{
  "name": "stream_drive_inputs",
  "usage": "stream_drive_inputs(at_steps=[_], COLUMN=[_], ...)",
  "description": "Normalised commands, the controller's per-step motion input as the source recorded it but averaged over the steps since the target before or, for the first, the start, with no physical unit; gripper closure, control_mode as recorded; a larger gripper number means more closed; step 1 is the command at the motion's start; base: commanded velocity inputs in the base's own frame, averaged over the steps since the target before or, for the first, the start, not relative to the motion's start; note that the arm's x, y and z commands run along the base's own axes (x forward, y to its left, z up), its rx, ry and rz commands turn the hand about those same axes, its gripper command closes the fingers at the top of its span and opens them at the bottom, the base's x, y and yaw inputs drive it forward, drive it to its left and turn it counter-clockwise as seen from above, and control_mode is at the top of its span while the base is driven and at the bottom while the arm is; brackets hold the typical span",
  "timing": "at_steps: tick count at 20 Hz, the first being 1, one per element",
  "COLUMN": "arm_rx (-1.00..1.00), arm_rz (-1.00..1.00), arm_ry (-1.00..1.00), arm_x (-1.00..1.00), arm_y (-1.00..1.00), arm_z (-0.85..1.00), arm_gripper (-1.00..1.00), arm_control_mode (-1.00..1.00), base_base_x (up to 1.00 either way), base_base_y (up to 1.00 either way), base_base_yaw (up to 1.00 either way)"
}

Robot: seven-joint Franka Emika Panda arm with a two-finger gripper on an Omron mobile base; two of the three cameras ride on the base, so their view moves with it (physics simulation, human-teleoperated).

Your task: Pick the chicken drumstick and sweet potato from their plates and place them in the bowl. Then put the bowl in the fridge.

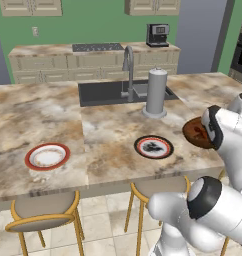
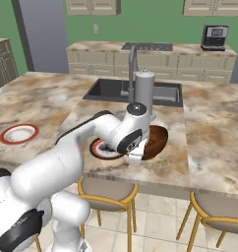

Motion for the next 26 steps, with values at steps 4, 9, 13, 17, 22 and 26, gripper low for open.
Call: stream_drive_inputs(at_steps=[4,9,13,17,22,26], arm_rx=[0.00,0.01,0.15,0.22,0.11,0.00], arm_rz=[-0.13,-0.11,-0.04,0.00,0.00,0.00], arm_ry=[-0.04,0.00,0.00,-0.05,-0.20,-0.17], arm_x=[-0.21,-0.25,-0.31,-0.39,-0.25,-0.04], arm_y=[0.42,0.35,0.15,0.17,0.31,0.34], arm_z=[0.32,0.28,0.26,0.16,0.09,0.11], arm_gripper=[1.00,1.00,1.00,1.00,1.00,1.00], arm_control_mode=[-1.00,-1.00,-1.00,-1.00,-1.00,-1.00], base_base_x=[0.00,0.00,0.00,0.00,0.00,0.00], base_base_y=[0.00,0.00,0.00,0.00,0.00,0.00], base_base_yaw=[0.00,0.00,0.00,0.00,0.00,0.00])
